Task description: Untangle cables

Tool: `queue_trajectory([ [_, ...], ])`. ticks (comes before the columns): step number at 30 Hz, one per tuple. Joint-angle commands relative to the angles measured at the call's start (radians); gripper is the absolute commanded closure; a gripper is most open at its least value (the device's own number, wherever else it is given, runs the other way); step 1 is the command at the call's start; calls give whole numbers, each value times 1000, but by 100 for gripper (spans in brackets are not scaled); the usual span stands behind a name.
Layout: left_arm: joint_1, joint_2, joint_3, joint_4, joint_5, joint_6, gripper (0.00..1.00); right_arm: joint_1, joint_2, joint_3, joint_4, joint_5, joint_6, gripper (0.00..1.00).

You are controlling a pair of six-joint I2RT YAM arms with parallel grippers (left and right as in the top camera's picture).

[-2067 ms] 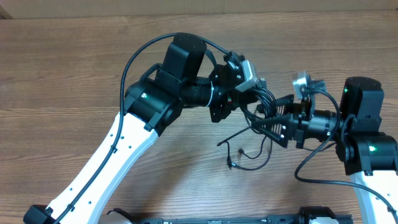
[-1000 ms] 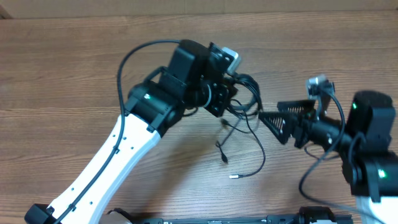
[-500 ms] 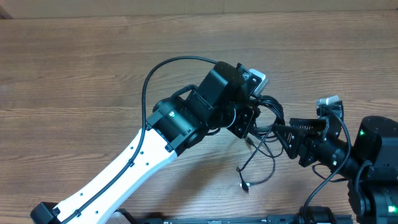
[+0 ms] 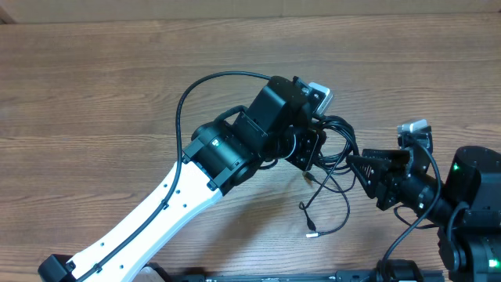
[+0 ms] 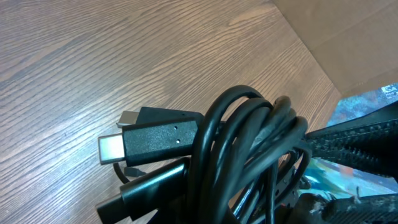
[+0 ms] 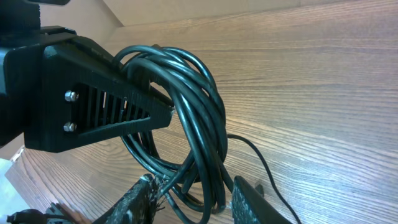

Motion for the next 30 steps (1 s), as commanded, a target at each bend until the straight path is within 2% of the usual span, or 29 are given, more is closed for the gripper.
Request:
queue_trajectory([
  [1, -2, 8, 11, 13, 24, -26, 96, 6, -7, 5, 8, -2, -29, 63],
  [5, -2, 8, 11, 30, 47, -40, 96, 6, -7, 5, 11, -1, -28, 69],
  [16, -2, 8, 11, 58, 119, -40, 96, 6, -7, 5, 16, -1, -28, 73],
  [18, -3, 8, 11, 57, 128, -40, 96, 6, -7, 5, 16, 9, -28, 69],
  [22, -3, 8, 11, 56, 149, -39, 96, 6, -7, 5, 15, 61, -28, 55],
  [30, -3, 8, 11, 54, 174, -39, 96, 6, -1, 5, 16, 81, -28, 55],
])
